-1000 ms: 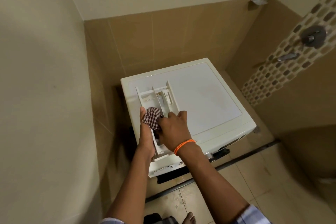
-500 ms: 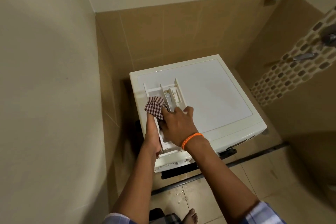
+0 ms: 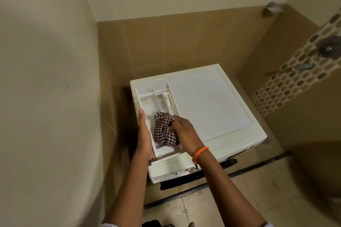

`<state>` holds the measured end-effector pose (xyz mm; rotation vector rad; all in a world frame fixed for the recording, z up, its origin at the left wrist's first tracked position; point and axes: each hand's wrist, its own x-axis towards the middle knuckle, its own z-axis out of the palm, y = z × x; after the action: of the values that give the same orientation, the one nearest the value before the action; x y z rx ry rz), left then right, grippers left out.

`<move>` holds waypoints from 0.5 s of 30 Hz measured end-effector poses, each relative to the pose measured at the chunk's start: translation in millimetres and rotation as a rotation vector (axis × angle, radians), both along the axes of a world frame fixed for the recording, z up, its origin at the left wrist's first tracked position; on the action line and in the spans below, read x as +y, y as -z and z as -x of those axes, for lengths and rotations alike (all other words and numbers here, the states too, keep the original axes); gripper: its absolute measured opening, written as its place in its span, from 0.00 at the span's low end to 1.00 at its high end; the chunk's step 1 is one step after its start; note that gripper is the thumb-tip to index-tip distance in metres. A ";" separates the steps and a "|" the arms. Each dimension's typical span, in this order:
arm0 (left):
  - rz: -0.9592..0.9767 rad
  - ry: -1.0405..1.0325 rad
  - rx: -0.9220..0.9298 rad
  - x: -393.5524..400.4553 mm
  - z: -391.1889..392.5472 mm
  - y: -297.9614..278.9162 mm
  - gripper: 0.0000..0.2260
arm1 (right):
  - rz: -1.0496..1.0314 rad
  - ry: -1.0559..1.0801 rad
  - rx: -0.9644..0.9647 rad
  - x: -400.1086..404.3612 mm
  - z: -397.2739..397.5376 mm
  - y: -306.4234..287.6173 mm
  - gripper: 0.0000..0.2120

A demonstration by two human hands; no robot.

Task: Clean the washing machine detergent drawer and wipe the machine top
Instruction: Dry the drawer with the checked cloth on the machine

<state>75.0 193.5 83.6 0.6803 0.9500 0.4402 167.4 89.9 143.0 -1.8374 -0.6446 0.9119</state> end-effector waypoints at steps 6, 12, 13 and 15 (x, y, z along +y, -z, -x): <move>-0.069 0.008 0.035 1.2 2.6 10.2 0.46 | -0.232 0.311 -0.200 -16.3 -25.5 -25.0 0.15; 0.003 0.083 -0.005 2.9 4.4 33.5 0.48 | 0.116 0.121 -1.083 -5.1 7.9 -3.4 0.21; -0.014 0.114 -0.029 2.5 3.4 35.5 0.46 | 0.203 0.018 -1.091 -4.0 14.6 8.7 0.23; -0.058 0.120 -0.013 -0.2 3.1 38.6 0.41 | 0.306 -0.088 -1.050 -5.3 20.8 24.3 0.27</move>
<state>71.9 193.4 45.0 0.7819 0.8816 0.3666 146.6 84.6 118.7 -2.5456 -1.2640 0.0040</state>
